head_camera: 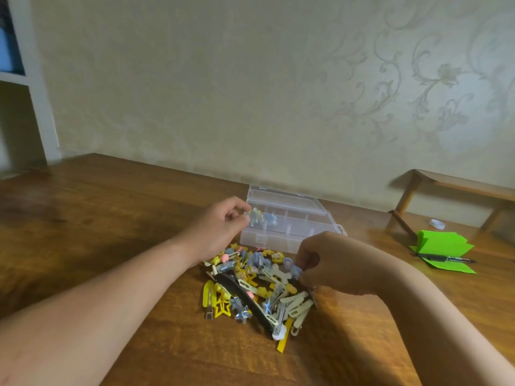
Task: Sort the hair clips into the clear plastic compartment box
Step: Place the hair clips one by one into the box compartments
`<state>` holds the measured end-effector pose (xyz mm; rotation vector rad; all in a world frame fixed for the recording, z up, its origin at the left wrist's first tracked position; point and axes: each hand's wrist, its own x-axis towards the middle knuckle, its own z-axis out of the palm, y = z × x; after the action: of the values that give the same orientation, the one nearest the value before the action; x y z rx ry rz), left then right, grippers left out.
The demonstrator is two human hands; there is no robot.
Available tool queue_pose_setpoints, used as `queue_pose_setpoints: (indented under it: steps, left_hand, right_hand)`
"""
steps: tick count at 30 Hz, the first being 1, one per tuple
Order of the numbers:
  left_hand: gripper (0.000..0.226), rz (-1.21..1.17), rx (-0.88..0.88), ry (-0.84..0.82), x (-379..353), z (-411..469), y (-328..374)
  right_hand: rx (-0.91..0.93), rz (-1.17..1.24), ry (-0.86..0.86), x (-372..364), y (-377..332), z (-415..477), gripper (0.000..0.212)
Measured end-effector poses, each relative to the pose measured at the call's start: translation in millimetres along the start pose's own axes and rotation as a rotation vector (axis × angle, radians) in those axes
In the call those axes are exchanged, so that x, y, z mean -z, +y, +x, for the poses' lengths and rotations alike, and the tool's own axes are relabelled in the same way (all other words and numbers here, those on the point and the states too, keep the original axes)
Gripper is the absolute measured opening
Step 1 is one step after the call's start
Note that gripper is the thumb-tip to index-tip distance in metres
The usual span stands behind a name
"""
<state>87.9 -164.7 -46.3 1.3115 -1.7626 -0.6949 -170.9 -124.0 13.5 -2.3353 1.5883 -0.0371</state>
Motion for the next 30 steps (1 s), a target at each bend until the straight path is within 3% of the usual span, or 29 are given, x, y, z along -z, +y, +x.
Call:
queue_pose_setpoints:
  steps: [6, 9, 15, 18, 25, 30]
  left_hand:
    - [0.029, 0.023, -0.012, -0.008, -1.1, 4.4, -5.5]
    - [0.030, 0.027, -0.023, 0.005, -1.8, 7.0, -8.5]
    - [0.031, 0.044, -0.009, -0.001, -1.3, 7.0, -10.3]
    - [0.030, -0.029, 0.040, -0.030, -2.2, 5.5, -6.4]
    - [0.032, 0.038, 0.033, -0.012, 0.1, 4.7, -5.7]
    - [0.031, 0.002, 0.040, -0.024, -0.7, 3.8, -4.9]
  right_hand:
    - [0.019, 0.354, 0.350, 22.1, 1.9, 8.3, 0.010]
    - [-0.047, 0.368, 0.480, 38.2, -5.6, 41.7, 0.016]
    - [-0.263, 0.274, 0.240, 47.9, 1.2, 115.3, 0.013]
    - [-0.345, 0.172, 0.162, 42.5, 3.9, 137.1, 0.025]
    - [-0.407, 0.045, 0.110, 44.3, -4.5, 141.6, 0.025]
    - [-0.382, 0.123, 0.147, 41.2, 1.9, 143.1, 0.023]
